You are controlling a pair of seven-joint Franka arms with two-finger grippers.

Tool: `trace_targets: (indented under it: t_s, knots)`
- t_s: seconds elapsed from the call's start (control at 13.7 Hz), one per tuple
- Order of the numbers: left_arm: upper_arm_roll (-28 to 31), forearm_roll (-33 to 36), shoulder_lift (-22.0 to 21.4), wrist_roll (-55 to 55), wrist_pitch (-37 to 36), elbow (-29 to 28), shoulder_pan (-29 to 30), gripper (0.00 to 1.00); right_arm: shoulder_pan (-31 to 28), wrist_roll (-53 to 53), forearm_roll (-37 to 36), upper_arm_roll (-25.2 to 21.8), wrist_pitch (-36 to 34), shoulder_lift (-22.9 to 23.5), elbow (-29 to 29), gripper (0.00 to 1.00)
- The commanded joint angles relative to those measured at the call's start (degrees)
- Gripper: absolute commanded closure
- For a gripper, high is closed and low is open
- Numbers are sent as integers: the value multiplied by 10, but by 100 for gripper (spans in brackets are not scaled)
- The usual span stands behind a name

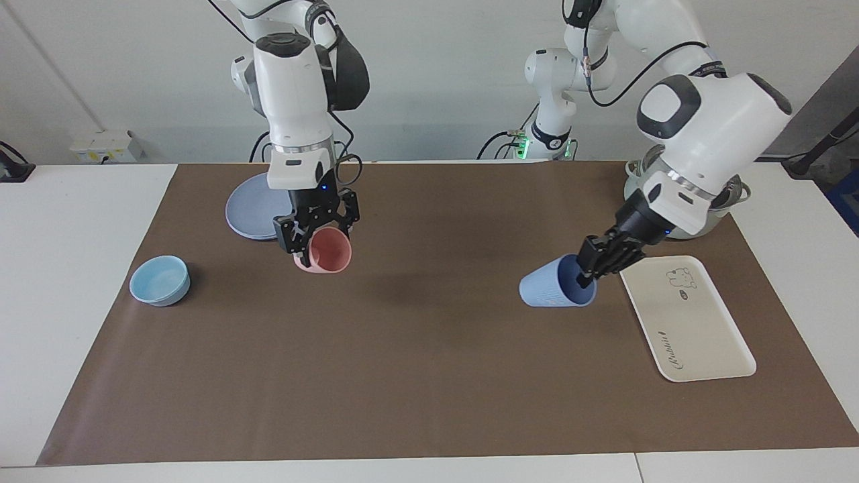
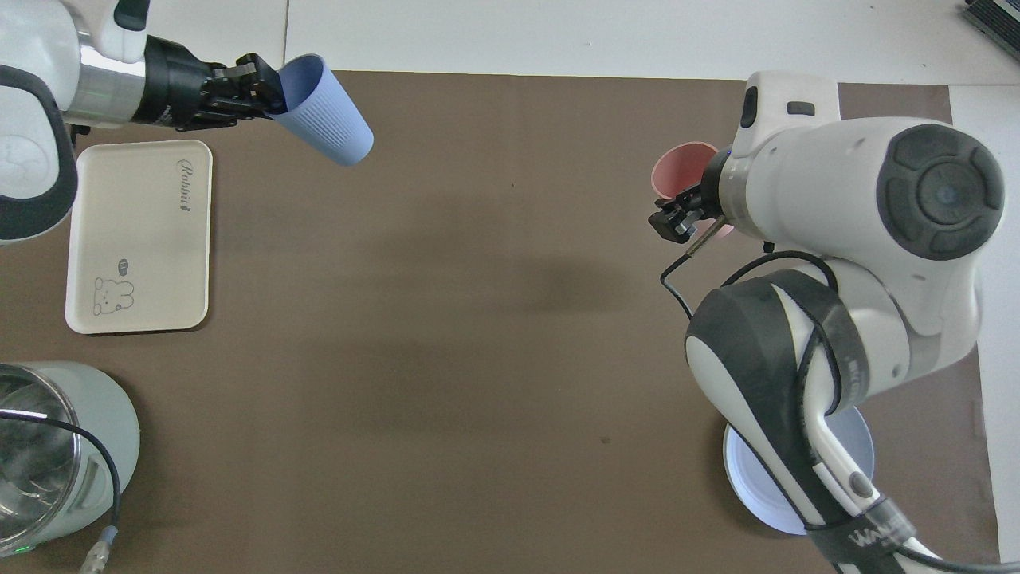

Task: Place cup on tray
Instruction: 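Carry the blue cup over the tray while the right gripper withdraws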

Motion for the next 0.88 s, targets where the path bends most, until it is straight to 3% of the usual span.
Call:
trace_targets:
  t_s: [0.0,0.15,0.44,0.66,0.8]
  knots:
    - [-7,12,-34,135,38,-79,64,100,-52,-87,111,5,55,5,-18,100]
    - [-8,9,-64,241,85,-154,113,100,-97,-197,225,5,90,5,-41,100]
    - [-8,6,-102,417,196,-266,192,100,-165,-476,537,4,118,47,-59,100]
    - [-9,-6,-109,444,288,-330,205,100,-197,-589,664,4,117,73,-68,100]
    - [-9,-44,-100,472,307,-343,206,100,-221,-667,734,4,111,87,-78,100]
